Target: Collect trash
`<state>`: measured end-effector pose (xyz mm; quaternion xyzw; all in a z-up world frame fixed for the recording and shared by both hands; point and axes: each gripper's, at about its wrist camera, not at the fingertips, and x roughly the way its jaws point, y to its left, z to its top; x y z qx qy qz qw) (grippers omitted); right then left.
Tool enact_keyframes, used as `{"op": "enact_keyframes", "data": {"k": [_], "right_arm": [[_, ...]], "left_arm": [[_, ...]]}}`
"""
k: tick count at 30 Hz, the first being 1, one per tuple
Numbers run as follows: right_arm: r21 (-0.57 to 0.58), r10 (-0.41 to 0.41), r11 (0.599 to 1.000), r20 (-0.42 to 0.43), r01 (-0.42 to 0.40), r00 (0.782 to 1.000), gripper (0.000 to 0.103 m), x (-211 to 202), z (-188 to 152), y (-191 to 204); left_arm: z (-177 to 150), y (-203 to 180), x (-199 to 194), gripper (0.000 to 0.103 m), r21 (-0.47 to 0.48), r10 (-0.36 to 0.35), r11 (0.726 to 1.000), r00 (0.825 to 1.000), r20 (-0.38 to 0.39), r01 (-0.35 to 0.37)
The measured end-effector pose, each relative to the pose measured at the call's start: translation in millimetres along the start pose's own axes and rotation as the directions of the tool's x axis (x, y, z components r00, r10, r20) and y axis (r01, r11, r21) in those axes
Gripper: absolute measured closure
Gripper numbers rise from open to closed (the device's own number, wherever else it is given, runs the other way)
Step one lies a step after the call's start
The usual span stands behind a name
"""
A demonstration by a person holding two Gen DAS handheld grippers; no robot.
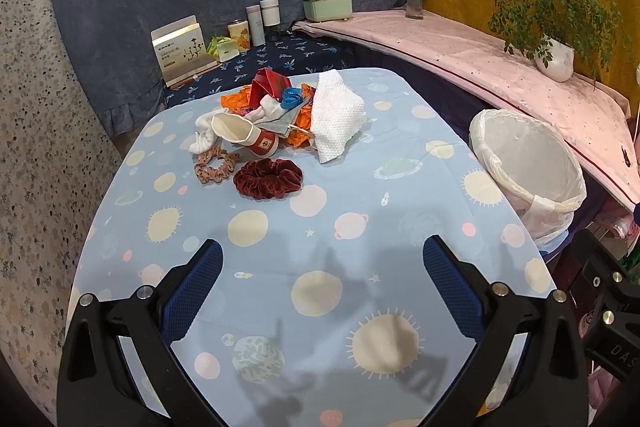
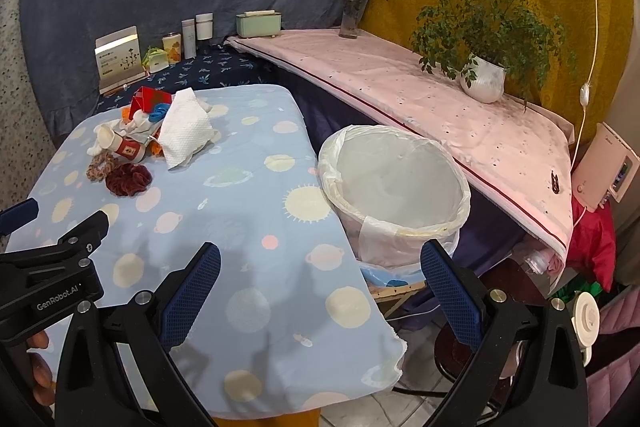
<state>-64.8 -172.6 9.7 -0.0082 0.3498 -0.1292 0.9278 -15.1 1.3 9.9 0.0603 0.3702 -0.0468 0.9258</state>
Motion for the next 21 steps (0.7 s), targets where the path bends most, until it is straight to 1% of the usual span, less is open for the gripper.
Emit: {"op": "enact_keyframes", "data": {"k": [21], "right_arm": [[-0.015, -0.011, 1.0, 0.006, 0.011, 1.0, 0.007, 2.0, 3.8, 3.3]], "left_arm": [[2.6, 1.6, 0.9, 0.007, -0.01, -0.004, 1.0, 1.0, -0.003, 0.004]]}}
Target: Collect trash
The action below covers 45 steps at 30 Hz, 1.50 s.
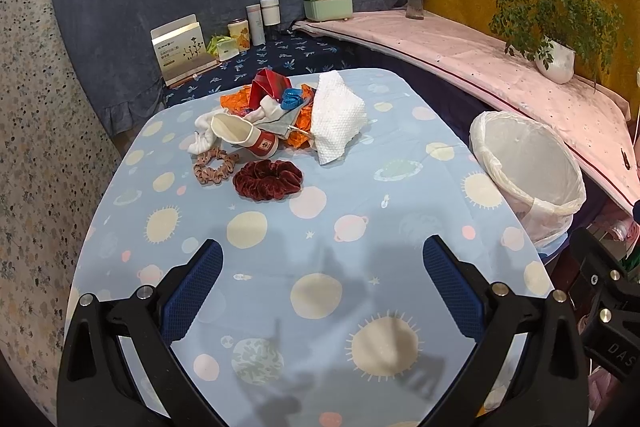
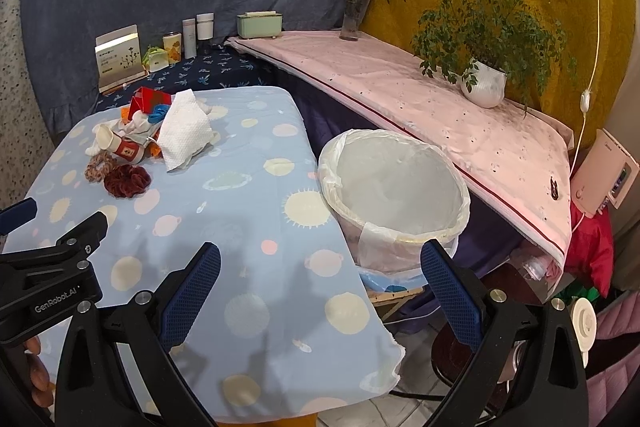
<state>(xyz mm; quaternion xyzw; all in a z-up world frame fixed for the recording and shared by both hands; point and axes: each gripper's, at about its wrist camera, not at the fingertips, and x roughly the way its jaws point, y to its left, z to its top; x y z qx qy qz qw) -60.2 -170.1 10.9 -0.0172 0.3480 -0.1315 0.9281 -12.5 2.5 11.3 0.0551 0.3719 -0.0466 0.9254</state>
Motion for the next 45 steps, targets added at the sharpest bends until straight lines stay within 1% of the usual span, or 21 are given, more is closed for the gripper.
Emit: {"op": "enact_keyframes", "data": {"k": [13, 19, 27, 31, 37, 40, 43, 45], "right_arm": [[0.008, -0.019, 1.0, 0.021, 0.019, 1.0, 0.007, 0, 6, -1], [0.019, -0.03, 0.999, 0.03, 0.029, 0.999, 0.007, 2, 9, -1], [0.031, -0.033, 0.999, 0.05, 0.032, 0.998, 0.007, 9, 17, 5], [0.024, -0.029, 0.999, 0.051, 0.028, 0.998, 0.007, 18, 22, 14], [0.018, -0.005, 1.0, 0.051, 0.004, 0.999, 0.007, 38, 32, 37], [0.015, 0.012, 1.0, 0.053, -0.013, 0.999, 0.007, 47, 39, 49], [0.017, 0.034, 0.999, 0.043, -0.035, 0.998, 0.007, 60, 47, 63], [0.024, 0.049, 0.998, 0.037, -0.05, 0.998, 0.007, 69, 52, 72]], "left_arm": [[4, -2, 0, 0.007, -0.004, -0.003, 1.0, 1.0, 0.002, 0.003], [8, 0, 7, 0.007, -0.009, -0.013, 1.0, 1.0, 0.0, 0.013], [13, 8, 19, 0.007, -0.017, -0.032, 0.999, 0.999, 0.019, 0.032], [14, 21, 31, 0.007, -0.043, -0.035, 0.998, 0.999, 0.016, 0.035], [18, 47, 54, 0.007, -0.062, -0.022, 0.998, 1.0, 0.002, 0.022], [25, 65, 66, 0.007, -0.072, 0.005, 0.997, 1.0, 0.006, -0.004], [36, 83, 79, 0.007, -0.093, -0.017, 0.996, 1.0, -0.005, 0.017], [45, 94, 88, 0.007, -0.117, -0.011, 0.993, 1.0, -0.013, 0.01]]}}
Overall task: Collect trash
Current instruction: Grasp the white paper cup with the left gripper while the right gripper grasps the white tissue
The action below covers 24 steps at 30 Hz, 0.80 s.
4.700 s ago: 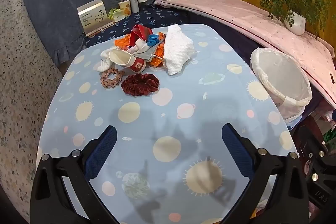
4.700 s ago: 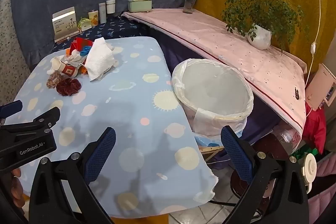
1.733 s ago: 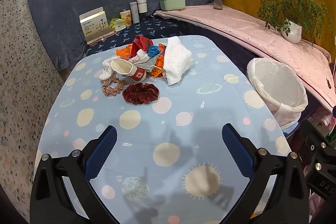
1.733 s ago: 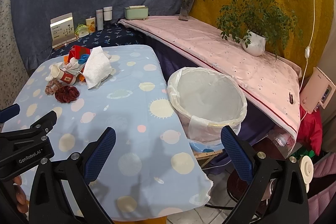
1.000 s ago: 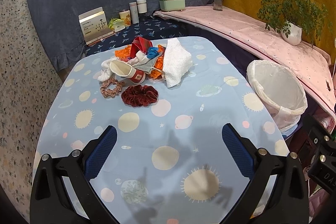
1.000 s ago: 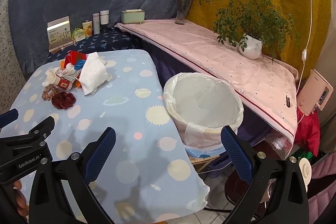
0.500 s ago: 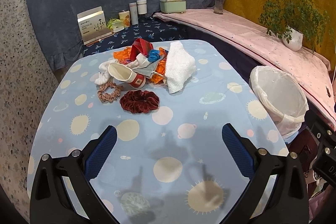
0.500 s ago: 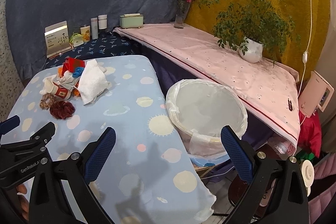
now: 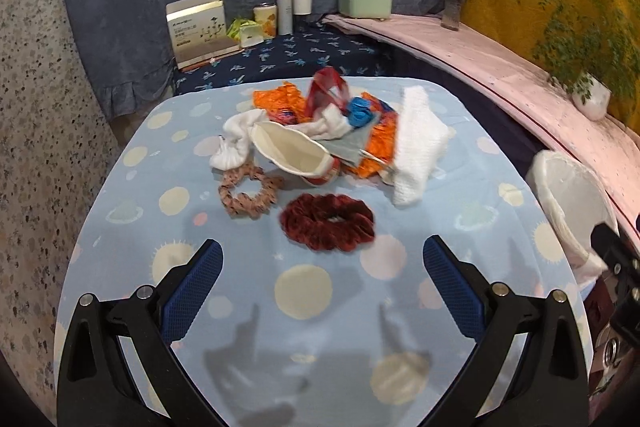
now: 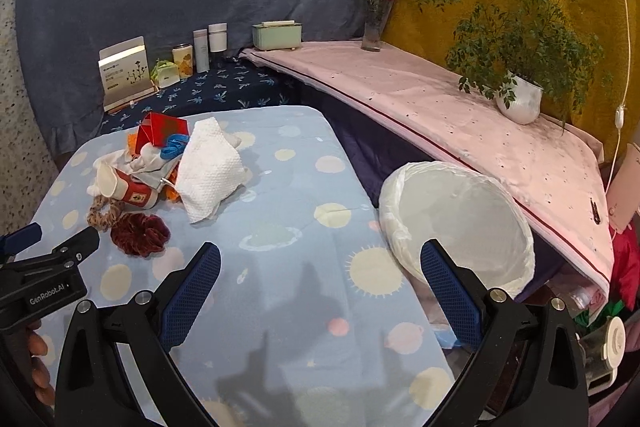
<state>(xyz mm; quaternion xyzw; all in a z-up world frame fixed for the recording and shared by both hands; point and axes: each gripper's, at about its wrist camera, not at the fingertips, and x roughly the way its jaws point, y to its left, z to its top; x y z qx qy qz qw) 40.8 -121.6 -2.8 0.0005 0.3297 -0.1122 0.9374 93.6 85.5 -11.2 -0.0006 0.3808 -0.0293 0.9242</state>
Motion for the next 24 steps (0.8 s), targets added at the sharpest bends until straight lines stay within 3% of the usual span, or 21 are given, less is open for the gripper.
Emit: {"op": "enact_keyframes", "data": {"k": [4, 11, 20, 24], "right_arm": [[0.007, 0.019, 1.0, -0.014, -0.019, 1.0, 0.007, 17, 9, 15], [-0.006, 0.043, 0.999, -0.037, -0.043, 0.998, 0.007, 50, 25, 43], [0.017, 0.118, 0.993, -0.092, -0.117, 0.989, 0.007, 104, 43, 78], [0.023, 0.134, 0.991, -0.102, -0.133, 0.986, 0.007, 122, 51, 92]], "left_arm": [[22, 17, 21, 0.007, -0.05, 0.007, 0.999, 1.0, -0.011, -0.007], [48, 42, 68, 0.007, -0.182, -0.027, 0.983, 0.995, -0.098, 0.009], [67, 53, 112, 0.008, -0.264, -0.107, 0.963, 0.981, -0.162, 0.061], [70, 55, 121, 0.021, -0.275, -0.15, 0.957, 0.972, -0.183, 0.096]]}}
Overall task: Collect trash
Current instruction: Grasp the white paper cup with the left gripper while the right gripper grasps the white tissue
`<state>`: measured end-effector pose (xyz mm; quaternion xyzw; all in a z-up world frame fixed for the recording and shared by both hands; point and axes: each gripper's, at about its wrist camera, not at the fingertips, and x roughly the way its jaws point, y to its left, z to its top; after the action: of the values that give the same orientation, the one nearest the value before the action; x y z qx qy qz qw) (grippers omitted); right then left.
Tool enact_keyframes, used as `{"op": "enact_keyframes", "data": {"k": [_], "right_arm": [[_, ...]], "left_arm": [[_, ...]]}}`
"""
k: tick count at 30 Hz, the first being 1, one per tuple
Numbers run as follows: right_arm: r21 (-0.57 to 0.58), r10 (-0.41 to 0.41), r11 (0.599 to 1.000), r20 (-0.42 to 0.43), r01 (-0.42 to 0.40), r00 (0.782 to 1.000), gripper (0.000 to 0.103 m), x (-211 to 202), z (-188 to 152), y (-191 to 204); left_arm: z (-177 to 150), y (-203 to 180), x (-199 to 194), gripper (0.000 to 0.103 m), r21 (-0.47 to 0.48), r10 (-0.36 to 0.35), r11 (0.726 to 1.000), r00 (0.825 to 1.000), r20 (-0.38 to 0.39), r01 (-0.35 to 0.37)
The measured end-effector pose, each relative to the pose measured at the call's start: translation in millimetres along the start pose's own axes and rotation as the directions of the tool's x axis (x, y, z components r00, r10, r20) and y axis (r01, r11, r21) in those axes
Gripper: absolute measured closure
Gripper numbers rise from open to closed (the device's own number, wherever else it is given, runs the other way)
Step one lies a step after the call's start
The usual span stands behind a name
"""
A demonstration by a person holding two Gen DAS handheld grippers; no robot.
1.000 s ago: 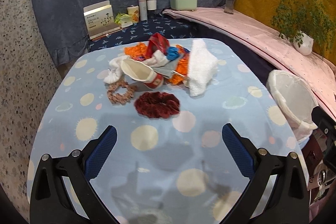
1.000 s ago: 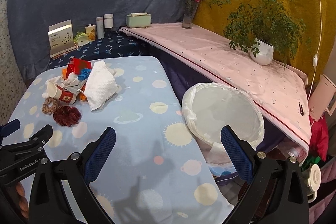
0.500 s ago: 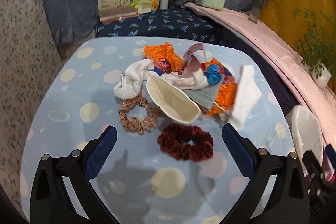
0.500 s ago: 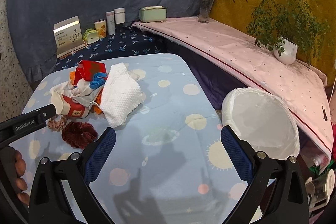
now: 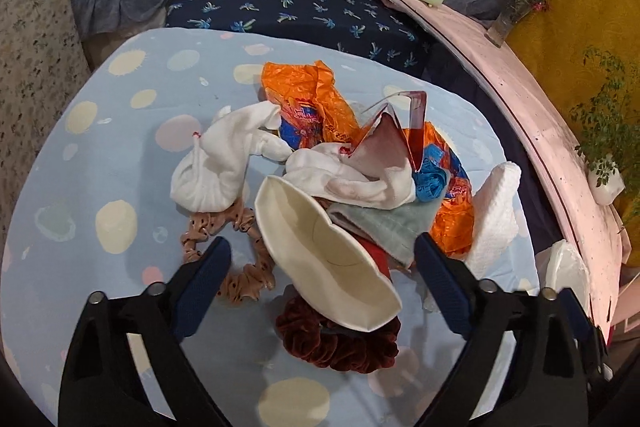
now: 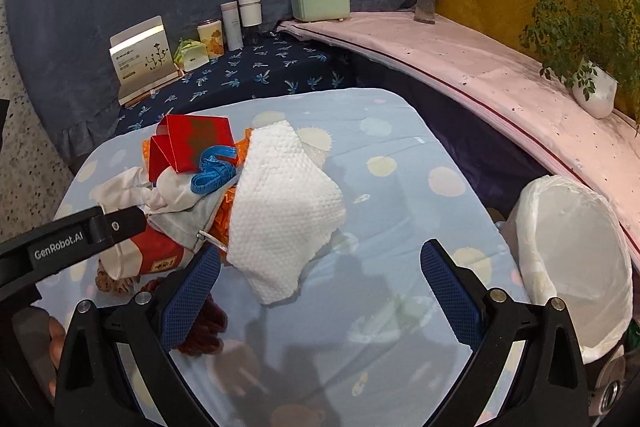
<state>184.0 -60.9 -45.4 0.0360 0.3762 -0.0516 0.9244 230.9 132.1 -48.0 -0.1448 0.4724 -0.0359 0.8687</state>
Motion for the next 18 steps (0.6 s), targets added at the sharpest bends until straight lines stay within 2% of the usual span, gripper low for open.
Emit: {"op": "enact_keyframes", "data": {"k": [2, 5, 6, 8, 11, 14, 16, 17, 18], "right_arm": [[0.005, 0.011, 1.0, -0.007, -0.011, 1.0, 0.007, 11, 3, 6], [0.013, 0.023, 1.0, -0.026, -0.023, 0.999, 0.008, 23, 5, 12], [0.015, 0.03, 0.999, -0.031, -0.03, 0.999, 0.01, 27, 5, 13], [0.019, 0.046, 0.999, -0.04, -0.046, 0.998, 0.015, 33, 4, 15], [0.011, 0.053, 0.999, -0.051, -0.052, 0.997, 0.023, 41, 3, 18], [0.006, 0.062, 0.998, -0.073, -0.062, 0.995, 0.044, 51, 2, 21], [0.018, 0.084, 0.996, -0.093, -0.083, 0.992, 0.062, 54, 1, 19], [0.021, 0.089, 0.996, -0.094, -0.087, 0.992, 0.067, 53, 0, 18], [0.021, 0.096, 0.995, -0.092, -0.095, 0.991, 0.077, 51, 0, 18]], "left_arm": [[1, 1, 4, 0.035, 0.002, -0.018, 1.0, 1.0, -0.02, 0.018], [0, 1, 7, 0.051, 0.013, -0.034, 0.999, 0.999, -0.034, 0.034], [0, 1, 7, 0.053, 0.015, -0.03, 0.999, 0.999, -0.032, 0.03], [1, 2, 8, 0.066, 0.026, -0.025, 0.999, 0.999, -0.026, 0.026], [3, 4, 8, 0.074, 0.027, -0.031, 0.999, 0.999, -0.026, 0.031], [3, 6, 7, 0.076, 0.024, -0.037, 0.999, 0.999, -0.025, 0.038], [3, 6, 5, 0.077, 0.027, -0.035, 0.999, 0.999, -0.022, 0.035], [2, 6, 3, 0.077, 0.03, -0.033, 0.999, 0.999, -0.017, 0.033], [2, 5, 1, 0.077, 0.034, -0.031, 0.999, 0.999, -0.014, 0.031]]}}
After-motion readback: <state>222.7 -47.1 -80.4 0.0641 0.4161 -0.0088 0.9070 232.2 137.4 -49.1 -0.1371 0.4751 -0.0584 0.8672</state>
